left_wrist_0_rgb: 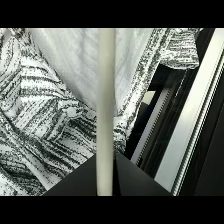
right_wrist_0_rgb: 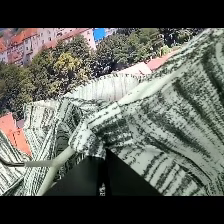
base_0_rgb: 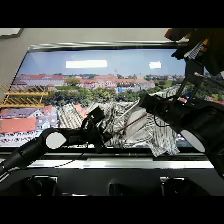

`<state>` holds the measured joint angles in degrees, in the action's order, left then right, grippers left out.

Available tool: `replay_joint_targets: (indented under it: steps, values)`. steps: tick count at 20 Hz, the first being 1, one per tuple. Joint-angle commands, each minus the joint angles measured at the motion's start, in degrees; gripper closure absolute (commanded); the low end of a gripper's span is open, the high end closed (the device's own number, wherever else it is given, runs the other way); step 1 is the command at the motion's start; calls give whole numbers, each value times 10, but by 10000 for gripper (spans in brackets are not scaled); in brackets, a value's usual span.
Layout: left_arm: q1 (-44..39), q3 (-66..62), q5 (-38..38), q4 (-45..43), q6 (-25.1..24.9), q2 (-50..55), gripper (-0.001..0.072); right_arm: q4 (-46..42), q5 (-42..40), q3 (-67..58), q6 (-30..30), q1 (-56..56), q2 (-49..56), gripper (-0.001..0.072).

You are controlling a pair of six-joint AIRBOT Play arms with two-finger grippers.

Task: Fold the clothes and pants, and hang the long-sleeved shirts on hangers.

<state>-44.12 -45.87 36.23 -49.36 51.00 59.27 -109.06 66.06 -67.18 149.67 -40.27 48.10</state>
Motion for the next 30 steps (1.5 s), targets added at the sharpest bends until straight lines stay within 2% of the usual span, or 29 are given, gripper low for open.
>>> replay_joint_targets:
  steps: [1,13,14,15,16,17,19,21,24,25,26,27,29,30]
  values:
    - [-2,-10,0,1,-7,10,673,4,-6,0,-5,0,0,673]
    - [-36,-10,-19,4,-9,14,673,17,-2,0,-23,0,-1,668]
    - [-36,-10,-22,4,-9,14,673,17,9,0,-29,0,-4,599]
    - [-36,-10,-27,4,-9,14,673,16,18,0,-36,0,-9,487]
    - [-36,-10,-29,4,-9,13,673,11,28,0,-38,0,-14,407]
    - [-36,-10,-30,4,-9,14,673,4,34,0,-38,0,-22,376]
    - [-36,-10,-33,4,-9,14,673,-7,42,0,-38,0,-41,373]
    - [-36,-10,-33,4,-9,14,673,-31,51,0,-28,0,-67,303]
    - [-36,-10,-33,4,-9,13,673,-108,76,-7,56,6,-113,292]
    - [-36,-10,-33,4,-9,13,673,-111,102,-23,54,25,-115,269]
    - [-36,-10,-33,4,-9,13,673,-106,132,-44,38,57,-113,185]
    - [-36,-10,-33,4,-9,13,673,-94,152,-63,4,90,-109,159]
    - [-36,-10,-33,4,-9,13,673,-64,173,-101,-104,166,-98,151]
    - [-36,-10,-33,4,-9,13,673,-48,180,-116,-143,202,-91,88]
